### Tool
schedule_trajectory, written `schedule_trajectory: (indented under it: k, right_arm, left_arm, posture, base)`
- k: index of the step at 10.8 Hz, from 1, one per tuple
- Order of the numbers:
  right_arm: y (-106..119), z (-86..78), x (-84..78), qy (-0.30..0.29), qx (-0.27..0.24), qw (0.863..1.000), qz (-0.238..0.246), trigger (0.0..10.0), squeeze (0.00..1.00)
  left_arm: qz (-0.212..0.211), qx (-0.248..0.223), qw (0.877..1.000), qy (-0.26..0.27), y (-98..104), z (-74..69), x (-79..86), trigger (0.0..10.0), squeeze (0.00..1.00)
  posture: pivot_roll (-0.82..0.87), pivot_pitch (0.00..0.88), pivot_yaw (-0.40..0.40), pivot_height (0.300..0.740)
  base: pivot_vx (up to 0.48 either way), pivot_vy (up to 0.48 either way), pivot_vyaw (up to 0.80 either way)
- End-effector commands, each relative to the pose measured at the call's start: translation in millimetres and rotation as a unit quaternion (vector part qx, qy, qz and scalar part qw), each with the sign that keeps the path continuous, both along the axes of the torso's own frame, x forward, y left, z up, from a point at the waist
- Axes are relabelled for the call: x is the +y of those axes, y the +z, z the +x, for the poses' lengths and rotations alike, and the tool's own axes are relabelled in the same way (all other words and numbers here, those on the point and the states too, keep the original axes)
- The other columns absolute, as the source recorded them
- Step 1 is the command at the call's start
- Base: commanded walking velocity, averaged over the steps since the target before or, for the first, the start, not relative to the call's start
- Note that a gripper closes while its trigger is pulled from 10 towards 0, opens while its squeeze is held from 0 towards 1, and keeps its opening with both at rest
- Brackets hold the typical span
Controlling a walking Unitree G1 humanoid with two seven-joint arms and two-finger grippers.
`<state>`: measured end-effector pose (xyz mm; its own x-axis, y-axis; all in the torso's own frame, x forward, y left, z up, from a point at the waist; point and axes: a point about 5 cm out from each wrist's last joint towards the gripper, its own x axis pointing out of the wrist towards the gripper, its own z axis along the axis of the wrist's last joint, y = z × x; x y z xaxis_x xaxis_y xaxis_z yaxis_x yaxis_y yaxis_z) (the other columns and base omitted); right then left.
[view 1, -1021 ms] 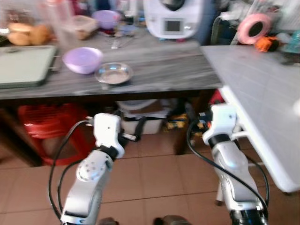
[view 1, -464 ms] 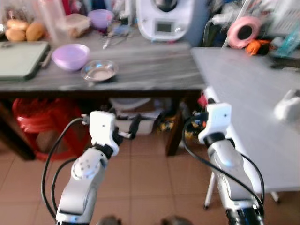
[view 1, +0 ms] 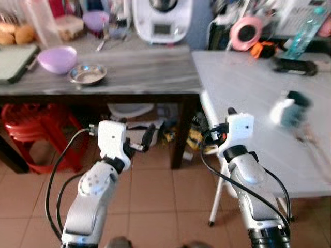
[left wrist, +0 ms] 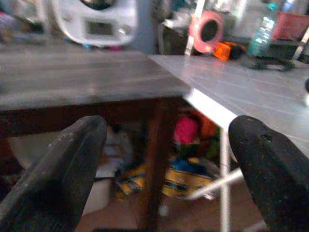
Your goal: Setting the table
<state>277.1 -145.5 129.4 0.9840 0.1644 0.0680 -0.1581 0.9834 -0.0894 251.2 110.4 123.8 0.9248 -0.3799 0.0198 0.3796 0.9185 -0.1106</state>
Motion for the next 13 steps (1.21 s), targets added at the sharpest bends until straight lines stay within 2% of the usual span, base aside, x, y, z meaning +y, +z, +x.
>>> schedule_trajectory:
  k: [1, 5, 7, 9, 11, 13]
  right_arm:
    - [0.7, 0.9, -3.4, -0.009, -0.003, 1.000, 0.000, 10.0, 0.00]
    - [0.8, -0.2, -5.5, -0.022, -0.006, 1.000, -0.005, 10.0, 0.00]
    - [1.1, -11.3, -16.3, -0.044, -0.005, 0.999, -0.002, 10.0, 0.00]
    - [-1.0, -23.3, -19.3, -0.047, 0.001, 0.999, -0.004, 10.0, 0.00]
    - [-2.9, -27.2, -22.0, -0.056, 0.006, 0.998, -0.003, 10.0, 0.00]
    - [-2.8, -26.5, -19.9, -0.057, 0.008, 0.998, -0.004, 10.0, 0.00]
  left_arm:
    - [0.003, -0.003, 1.000, -0.008, 1.9, -0.1, -3.7, 10.0, 0.00]
    - [0.008, -0.008, 1.000, -0.001, 4.0, 0.8, -1.1, 10.0, 0.00]
    - [0.038, -0.007, 0.990, 0.138, 2.0, -3.8, 32.4, 10.0, 0.00]
    - [0.068, -0.004, 0.975, 0.214, 3.3, -11.8, 58.3, 10.0, 0.00]
    - [0.074, 0.008, 0.975, 0.210, -0.8, -20.7, 60.6, 10.0, 0.00]
    - [0.074, 0.009, 0.976, 0.206, -0.3, -20.6, 59.4, 10.0, 0.00]
  posture:
    - [0.03, 0.000, -0.015, 0.740]
    - [0.03, 0.000, -0.011, 0.740]
    - [0.03, 0.000, -0.017, 0.740]
    - [0.04, 0.000, -0.022, 0.740]
    - [0.04, 0.000, -0.019, 0.740]
    - [0.05, 0.000, -0.018, 0.740]
  base:
    - [0.000, -0.285, 0.00]
    - [0.263, -0.313, 0.00]
    - [0.124, -0.309, 0.00]
    - [0.000, -0.272, 0.00]
    - [0.000, -0.272, 0.00]
    - [0.000, -0.272, 0.00]
